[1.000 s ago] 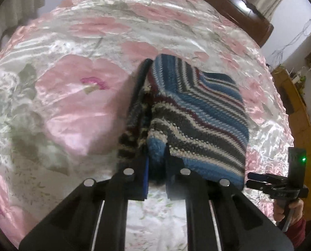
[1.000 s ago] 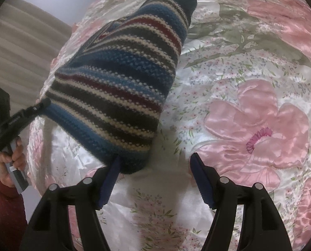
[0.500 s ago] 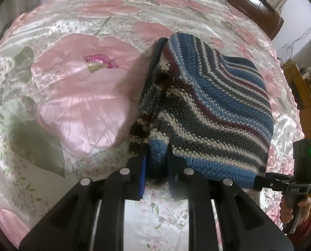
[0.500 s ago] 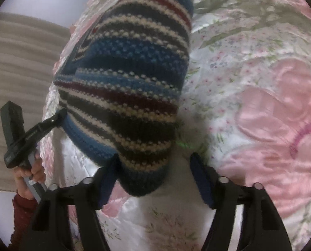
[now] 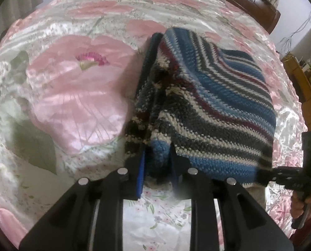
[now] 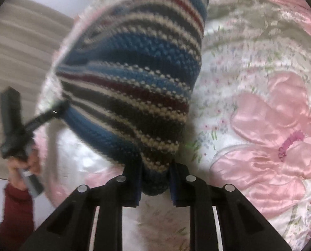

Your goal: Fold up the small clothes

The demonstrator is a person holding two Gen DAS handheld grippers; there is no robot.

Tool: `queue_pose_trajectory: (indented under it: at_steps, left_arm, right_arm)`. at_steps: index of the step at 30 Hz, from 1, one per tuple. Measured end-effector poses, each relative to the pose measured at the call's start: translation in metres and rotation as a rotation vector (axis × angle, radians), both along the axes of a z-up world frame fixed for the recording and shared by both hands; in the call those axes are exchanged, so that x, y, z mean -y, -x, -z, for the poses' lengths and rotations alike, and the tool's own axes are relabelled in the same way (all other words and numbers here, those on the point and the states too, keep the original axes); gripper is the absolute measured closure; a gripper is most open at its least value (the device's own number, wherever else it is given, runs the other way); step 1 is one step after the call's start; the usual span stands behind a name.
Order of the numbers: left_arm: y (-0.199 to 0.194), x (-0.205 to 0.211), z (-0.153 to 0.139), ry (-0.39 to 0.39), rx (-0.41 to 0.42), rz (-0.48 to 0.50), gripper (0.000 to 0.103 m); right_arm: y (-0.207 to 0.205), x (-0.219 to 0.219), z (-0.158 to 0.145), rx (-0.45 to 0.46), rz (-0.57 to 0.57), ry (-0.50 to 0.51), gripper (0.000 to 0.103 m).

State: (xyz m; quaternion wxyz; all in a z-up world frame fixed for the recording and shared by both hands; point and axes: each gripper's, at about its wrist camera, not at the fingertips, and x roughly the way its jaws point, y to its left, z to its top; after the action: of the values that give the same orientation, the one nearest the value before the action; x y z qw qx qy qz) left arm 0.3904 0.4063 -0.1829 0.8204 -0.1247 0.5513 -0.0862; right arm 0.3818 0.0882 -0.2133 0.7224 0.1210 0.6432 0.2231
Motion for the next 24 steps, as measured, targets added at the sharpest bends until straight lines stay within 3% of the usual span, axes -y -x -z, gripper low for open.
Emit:
queue_pose_trajectory:
  at_steps: [5, 6, 7, 9, 12, 13, 19, 24]
  left_arm:
    - [0.002, -0.001, -0.003, 0.005, 0.011, 0.009, 0.078]
    - [0.003, -0.003, -0.007, 0.015, 0.004, 0.013, 0.073]
    - [0.004, -0.005, -0.013, 0.006, -0.008, 0.017, 0.058]
    - [0.007, -0.012, -0.026, -0.003, -0.002, 0.027, 0.039]
    - [0.000, -0.028, -0.051, 0.025, 0.045, 0.011, 0.032]
    - [-0.011, -0.031, -0.059, 0.029, 0.058, -0.002, 0.028]
    - [-0.100, -0.007, -0.070, 0.043, 0.061, -0.012, 0.027]
    - [-0.153, 0.017, -0.036, 0.027, -0.020, -0.009, 0.027]
  right_arm:
    - [-0.003, -0.006, 0.001, -0.001, -0.016, 0.028, 0.077]
    - [-0.005, -0.006, -0.002, -0.001, -0.017, 0.028, 0.071]
    - [-0.007, -0.003, -0.008, -0.002, -0.017, 0.023, 0.067]
    - [-0.008, 0.004, -0.025, 0.026, -0.010, 0.023, 0.062]
    - [-0.020, 0.018, -0.051, 0.102, 0.017, 0.049, 0.045]
    - [-0.025, 0.020, -0.055, 0.112, 0.022, 0.052, 0.045]
    - [-0.075, 0.027, -0.065, 0.113, 0.092, 0.028, 0.044]
    - [-0.097, 0.027, -0.058, 0.120, 0.101, 0.013, 0.042]
